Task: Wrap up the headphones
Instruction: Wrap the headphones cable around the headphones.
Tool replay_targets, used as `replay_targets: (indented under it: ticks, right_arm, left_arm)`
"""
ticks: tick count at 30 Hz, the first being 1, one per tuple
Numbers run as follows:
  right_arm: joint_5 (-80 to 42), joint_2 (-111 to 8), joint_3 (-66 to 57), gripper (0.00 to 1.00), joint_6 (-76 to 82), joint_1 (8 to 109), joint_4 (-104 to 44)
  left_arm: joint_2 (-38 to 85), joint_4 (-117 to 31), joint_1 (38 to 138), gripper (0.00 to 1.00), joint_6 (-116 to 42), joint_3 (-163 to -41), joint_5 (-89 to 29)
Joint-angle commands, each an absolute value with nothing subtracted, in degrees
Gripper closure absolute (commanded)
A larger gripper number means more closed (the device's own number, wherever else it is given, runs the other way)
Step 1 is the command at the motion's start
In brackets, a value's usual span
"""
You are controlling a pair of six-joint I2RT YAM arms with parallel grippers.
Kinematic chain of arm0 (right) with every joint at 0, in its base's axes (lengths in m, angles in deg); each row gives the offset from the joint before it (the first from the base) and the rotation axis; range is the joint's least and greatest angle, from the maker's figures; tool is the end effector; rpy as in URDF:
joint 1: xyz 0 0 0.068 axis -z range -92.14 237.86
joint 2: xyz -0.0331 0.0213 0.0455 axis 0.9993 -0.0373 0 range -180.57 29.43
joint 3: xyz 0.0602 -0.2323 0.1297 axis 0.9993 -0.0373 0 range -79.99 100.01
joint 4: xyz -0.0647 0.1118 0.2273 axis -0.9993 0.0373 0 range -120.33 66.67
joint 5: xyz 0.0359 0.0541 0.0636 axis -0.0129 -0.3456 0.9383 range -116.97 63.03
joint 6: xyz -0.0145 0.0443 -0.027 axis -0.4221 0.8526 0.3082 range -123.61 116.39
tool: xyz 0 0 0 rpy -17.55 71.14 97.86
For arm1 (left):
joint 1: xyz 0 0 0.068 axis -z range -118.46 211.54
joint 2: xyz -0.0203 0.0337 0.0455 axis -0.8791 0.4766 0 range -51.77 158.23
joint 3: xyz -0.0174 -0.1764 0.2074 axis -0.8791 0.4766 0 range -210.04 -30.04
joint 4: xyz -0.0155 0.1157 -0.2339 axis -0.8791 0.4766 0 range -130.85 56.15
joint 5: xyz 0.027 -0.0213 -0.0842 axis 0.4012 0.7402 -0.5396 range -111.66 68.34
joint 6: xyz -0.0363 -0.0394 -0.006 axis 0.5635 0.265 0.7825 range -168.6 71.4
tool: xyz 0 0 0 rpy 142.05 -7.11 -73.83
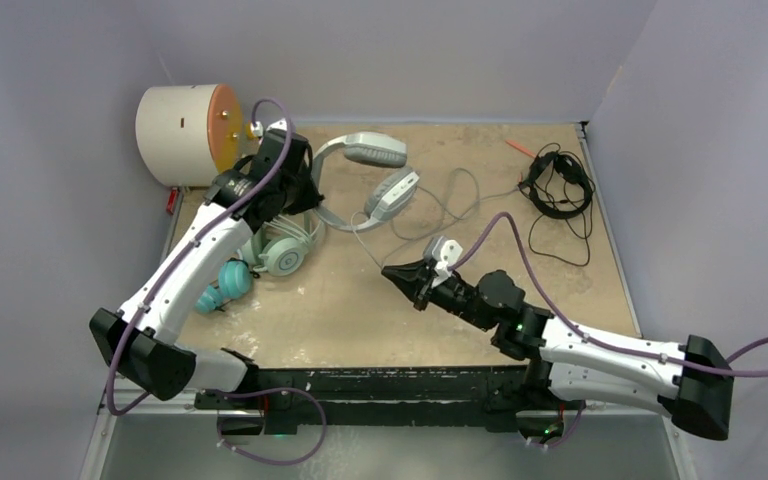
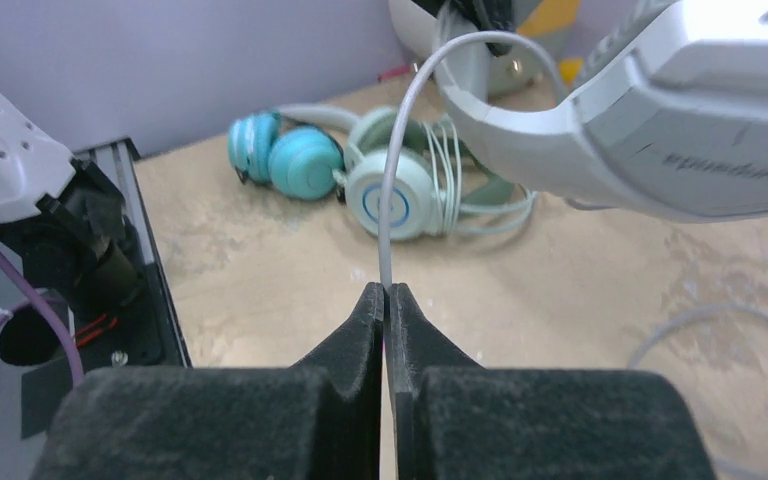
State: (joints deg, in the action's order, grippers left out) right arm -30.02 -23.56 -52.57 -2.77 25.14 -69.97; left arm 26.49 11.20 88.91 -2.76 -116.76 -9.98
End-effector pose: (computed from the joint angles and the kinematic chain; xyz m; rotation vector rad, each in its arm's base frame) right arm 0.0998 0.1896 0.2993 -0.6699 1.2090 0.9012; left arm 0.2507 -0.1217 0.3923 -0.4778 2.2985 -0.4071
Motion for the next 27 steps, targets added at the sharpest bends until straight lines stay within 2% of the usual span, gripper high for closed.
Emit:
replay_targets:
  ticks: [1, 7, 12, 17, 27]
  right_arm:
    - [-35.4, -20.75, -44.8, 1.0, 1.14, 25.47, -49.35]
    - [-29.87, -26.75, -29.42, 1.0, 5.08, 31.63, -28.01]
    - [-22.0, -29.54, -25.09, 1.0, 9.55, 37.52, -23.51]
    - [-15.62, -29.36, -25.91, 1.0, 11.62, 37.57, -24.4]
    - [-8.05, -31.09, -33.98, 0.99, 12.48, 37.51, -26.34]
  left_arm:
    - [22.12, 0.12, 88.52, 1.0, -6.55, -110.05, -8.16]
    - [20.45, -3.07, 88.58, 1.0, -10.35, -101.51, -8.72]
    - [19.75, -4.28, 88.61, 1.0, -10.96, -97.12, -6.42]
    - [21.12, -3.76, 88.6, 1.0, -9.21, -96.67, -3.7]
    - [22.55, -6.1, 88.61, 1.0, -7.03, -97.89, -7.7]
